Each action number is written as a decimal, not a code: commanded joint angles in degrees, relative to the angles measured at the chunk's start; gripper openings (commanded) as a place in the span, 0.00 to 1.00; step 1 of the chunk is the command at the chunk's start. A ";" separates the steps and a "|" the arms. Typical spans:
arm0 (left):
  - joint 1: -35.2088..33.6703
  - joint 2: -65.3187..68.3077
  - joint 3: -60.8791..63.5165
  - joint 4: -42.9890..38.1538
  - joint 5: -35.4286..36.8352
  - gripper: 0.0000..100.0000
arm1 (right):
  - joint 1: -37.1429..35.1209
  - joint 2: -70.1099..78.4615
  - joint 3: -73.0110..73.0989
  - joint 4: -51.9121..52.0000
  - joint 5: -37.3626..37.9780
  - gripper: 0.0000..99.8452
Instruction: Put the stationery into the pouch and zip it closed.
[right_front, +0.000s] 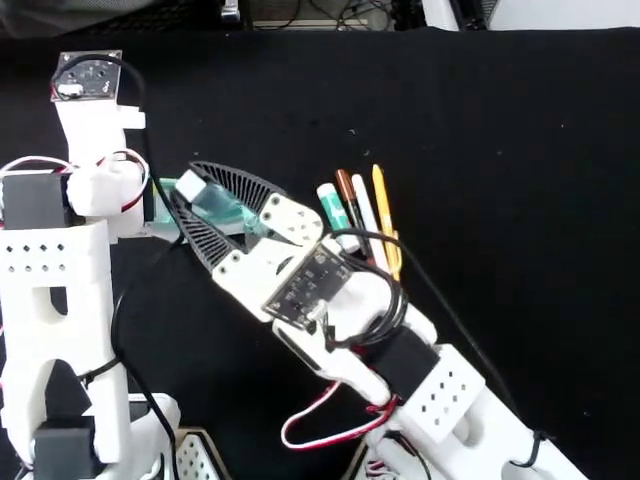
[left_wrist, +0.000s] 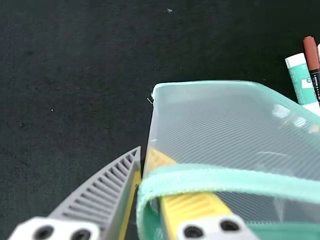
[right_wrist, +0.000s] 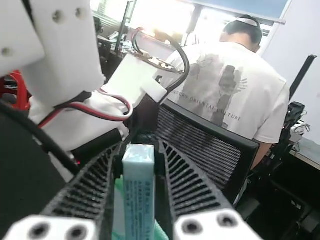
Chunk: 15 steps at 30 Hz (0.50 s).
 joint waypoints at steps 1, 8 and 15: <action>0.48 -0.88 -0.40 0.18 0.00 0.03 | -1.85 -0.57 0.13 -0.09 0.18 0.01; 0.13 -0.79 -0.13 0.18 -0.09 0.03 | -1.49 4.00 0.57 -3.96 0.18 0.01; 0.57 -0.79 -0.31 0.26 -0.09 0.03 | 3.52 7.60 2.24 -5.27 -0.09 0.01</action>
